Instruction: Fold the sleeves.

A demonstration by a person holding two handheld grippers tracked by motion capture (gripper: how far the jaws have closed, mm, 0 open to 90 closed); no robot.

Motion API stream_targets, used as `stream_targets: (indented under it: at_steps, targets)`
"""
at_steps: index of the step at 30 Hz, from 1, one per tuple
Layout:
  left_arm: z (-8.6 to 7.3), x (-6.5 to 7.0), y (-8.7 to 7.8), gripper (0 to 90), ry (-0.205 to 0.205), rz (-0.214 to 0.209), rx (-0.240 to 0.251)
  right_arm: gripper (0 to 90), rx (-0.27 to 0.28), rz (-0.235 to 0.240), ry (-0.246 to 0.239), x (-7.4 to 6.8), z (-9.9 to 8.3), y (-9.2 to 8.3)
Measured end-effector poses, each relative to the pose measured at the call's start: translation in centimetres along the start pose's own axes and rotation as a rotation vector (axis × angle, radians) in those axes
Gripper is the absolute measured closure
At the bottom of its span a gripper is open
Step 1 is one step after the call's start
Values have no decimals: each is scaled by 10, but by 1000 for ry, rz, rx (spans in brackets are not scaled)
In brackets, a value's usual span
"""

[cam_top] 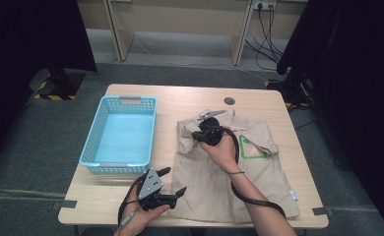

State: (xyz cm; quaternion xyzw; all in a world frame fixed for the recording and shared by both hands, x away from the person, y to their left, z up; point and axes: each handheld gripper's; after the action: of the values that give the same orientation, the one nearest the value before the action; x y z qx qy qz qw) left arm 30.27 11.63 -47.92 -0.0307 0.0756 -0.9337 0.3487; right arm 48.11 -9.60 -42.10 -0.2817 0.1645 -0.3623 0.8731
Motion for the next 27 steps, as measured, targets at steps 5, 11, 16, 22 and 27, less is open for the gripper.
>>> stream_targets:
  at_steps: [5, 11, 16, 22, 27]
  targets:
    - [0, 0, 0, 160, -1, 0, 1, 769, -49, -43, 39, 9, -10, 3]
    - [0, 0, 0, 160, -3, -1, -4, 680, -4, -66, 34, 21, -7, -14]
    - [0, 0, 1, 160, -2, 0, -5, 639, 47, -22, -48, 3, 4, -21]
    - [0, -1, 0, 160, 17, -3, 11, 569, 31, -43, -146, -17, 15, -9]
    - [0, 0, 0, 161, 6, -5, 0, 781, -23, -21, -128, -13, 19, 10]
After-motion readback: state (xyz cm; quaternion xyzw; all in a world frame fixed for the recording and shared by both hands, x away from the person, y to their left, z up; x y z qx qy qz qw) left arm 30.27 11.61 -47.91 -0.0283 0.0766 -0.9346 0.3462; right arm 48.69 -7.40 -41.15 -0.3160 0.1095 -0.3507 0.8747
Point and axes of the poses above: each handheld gripper's, and its own axes: y roughly forward along the jaws, z roughly out of its top, x roughly to its right, and after that the axes turned 9 degrees about x, right-handed
